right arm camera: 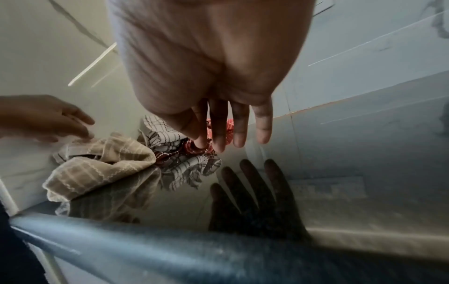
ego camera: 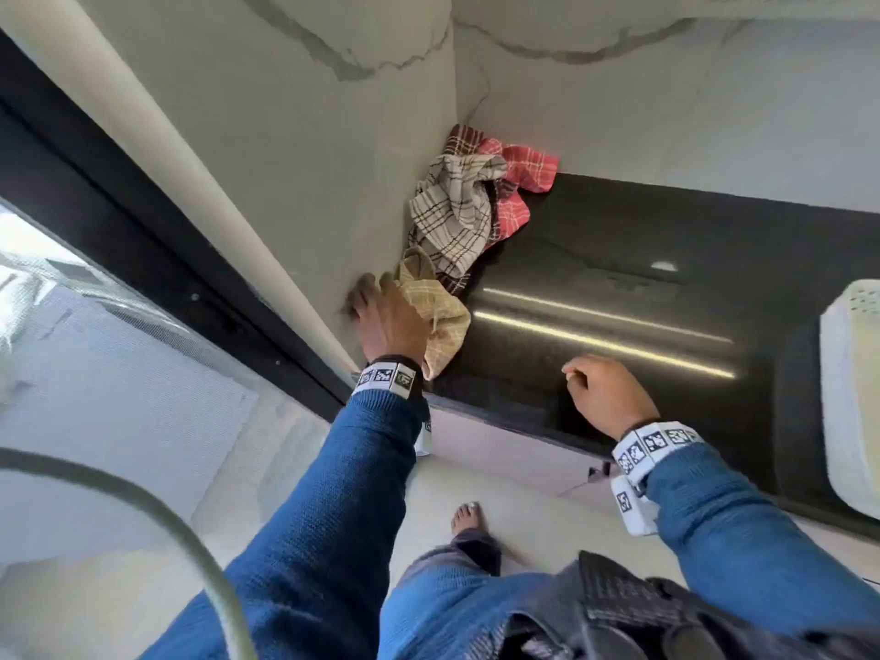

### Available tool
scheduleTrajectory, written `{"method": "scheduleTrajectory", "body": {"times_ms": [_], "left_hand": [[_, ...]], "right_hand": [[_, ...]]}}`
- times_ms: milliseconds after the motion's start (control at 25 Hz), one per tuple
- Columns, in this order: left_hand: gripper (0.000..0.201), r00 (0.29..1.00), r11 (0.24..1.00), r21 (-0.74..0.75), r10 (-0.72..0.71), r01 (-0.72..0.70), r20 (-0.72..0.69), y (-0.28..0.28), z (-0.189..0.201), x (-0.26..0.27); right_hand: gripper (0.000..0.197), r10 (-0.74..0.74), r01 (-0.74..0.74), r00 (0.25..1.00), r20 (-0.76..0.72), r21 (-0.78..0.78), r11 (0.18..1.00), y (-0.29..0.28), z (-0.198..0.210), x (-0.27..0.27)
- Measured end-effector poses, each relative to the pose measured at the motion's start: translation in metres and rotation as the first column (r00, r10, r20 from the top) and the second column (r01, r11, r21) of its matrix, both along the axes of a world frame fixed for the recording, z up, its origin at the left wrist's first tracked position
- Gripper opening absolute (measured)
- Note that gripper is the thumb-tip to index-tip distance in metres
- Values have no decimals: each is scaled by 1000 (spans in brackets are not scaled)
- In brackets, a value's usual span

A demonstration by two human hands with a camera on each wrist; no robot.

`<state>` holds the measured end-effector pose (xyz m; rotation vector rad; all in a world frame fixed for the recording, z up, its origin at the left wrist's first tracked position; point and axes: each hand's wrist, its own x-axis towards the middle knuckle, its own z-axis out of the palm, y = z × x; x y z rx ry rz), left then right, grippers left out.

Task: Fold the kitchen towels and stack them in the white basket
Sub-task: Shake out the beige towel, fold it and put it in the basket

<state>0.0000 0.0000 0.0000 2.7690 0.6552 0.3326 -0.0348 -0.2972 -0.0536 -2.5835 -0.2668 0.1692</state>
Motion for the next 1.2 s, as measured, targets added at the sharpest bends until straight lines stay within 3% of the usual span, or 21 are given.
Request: {"method": "scheduleTrajectory", "body": {"times_ms": [160,320,400,480,600,680,720,840,960,1040,1120,1200], "left_hand": [[61,987,996,-74,-61,50,-148,3,-9,18],[23,972,991,-47,-134,128,-193,4,-8,26],[21,962,978,-111,-196,178,-188,-4,3,28],[18,927,911,-274,-351,308,-127,-23,10,25],[8,767,713,-380,-642,589,-16,-75,15,14],[8,726,611,-459,-677,645,121,-113,14,9],[8,720,566,-508,-672,650,172,-130,14,7],[9,698,429,-648,-678,630,230,-167,18,2],[30,658,418,-634,-727,651,197,-182,23,2],[50,591,404,-601,-794,690,143,-189,27,2],[56,526,379,-576,-844,724,107,-199,36,-1],[47,549,399,-570,-828,719,113,-208,41,-1]], "right_hand": [[24,-71,68,997,-27,-80,994,10,-2,22],[24,-151,144,988,-42,-137,980,19,-2,33],[25,-150,131,984,-95,-179,975,19,5,41],[34,-120,86,973,-196,-176,981,16,14,44],[76,-10,61,936,-352,133,989,3,30,42],[84,1,81,962,-275,286,955,-13,38,34],[78,-21,90,977,-212,321,943,-23,40,30],[38,-97,118,992,-74,384,916,-56,51,18],[16,-163,149,987,10,352,924,-82,65,14],[19,-178,154,983,52,302,941,-97,74,12],[26,-173,147,983,60,307,940,-107,82,11],[42,-145,121,988,47,341,932,-117,88,12]]}}
